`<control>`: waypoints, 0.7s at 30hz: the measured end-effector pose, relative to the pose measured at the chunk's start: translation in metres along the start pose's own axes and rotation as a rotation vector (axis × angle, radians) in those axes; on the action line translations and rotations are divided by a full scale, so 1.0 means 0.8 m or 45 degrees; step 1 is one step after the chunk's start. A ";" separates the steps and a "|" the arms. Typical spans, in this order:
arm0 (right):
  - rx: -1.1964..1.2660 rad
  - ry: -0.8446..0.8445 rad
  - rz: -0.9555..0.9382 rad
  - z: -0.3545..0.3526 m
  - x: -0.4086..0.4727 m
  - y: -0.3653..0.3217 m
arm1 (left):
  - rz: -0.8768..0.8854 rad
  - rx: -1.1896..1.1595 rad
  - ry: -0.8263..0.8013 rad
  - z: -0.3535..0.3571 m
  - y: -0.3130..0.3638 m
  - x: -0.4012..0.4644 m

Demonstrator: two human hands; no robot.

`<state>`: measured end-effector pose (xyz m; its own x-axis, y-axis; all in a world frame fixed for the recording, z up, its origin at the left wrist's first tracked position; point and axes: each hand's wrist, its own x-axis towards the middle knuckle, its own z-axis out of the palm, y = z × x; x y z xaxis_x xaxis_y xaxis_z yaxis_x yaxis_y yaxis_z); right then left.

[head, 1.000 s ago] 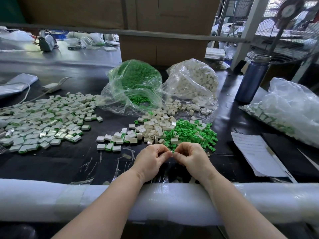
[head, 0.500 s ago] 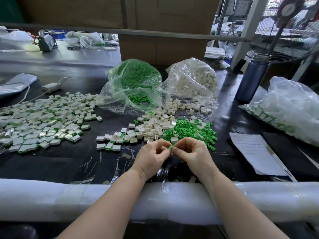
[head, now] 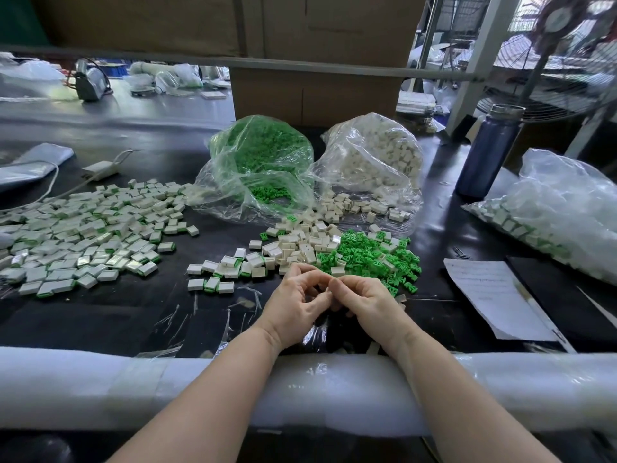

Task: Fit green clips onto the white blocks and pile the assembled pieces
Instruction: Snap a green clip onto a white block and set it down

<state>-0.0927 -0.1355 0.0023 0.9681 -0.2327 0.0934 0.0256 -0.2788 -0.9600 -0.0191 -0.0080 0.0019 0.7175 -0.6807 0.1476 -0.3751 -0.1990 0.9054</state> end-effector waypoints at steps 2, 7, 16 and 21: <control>0.046 -0.016 0.006 -0.003 -0.001 0.001 | -0.002 0.006 -0.027 0.000 0.001 -0.001; 0.155 -0.021 0.026 -0.005 -0.002 0.002 | 0.009 0.066 -0.068 0.001 0.001 -0.002; 0.272 0.014 0.089 -0.005 -0.003 -0.002 | 0.041 0.215 -0.119 0.001 0.001 -0.002; 0.254 0.046 0.117 -0.005 -0.004 -0.004 | 0.036 0.291 -0.134 0.002 0.002 -0.002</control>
<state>-0.0971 -0.1374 0.0057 0.9591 -0.2831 0.0094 -0.0096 -0.0660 -0.9978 -0.0220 -0.0084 0.0022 0.6442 -0.7556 0.1184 -0.5255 -0.3248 0.7863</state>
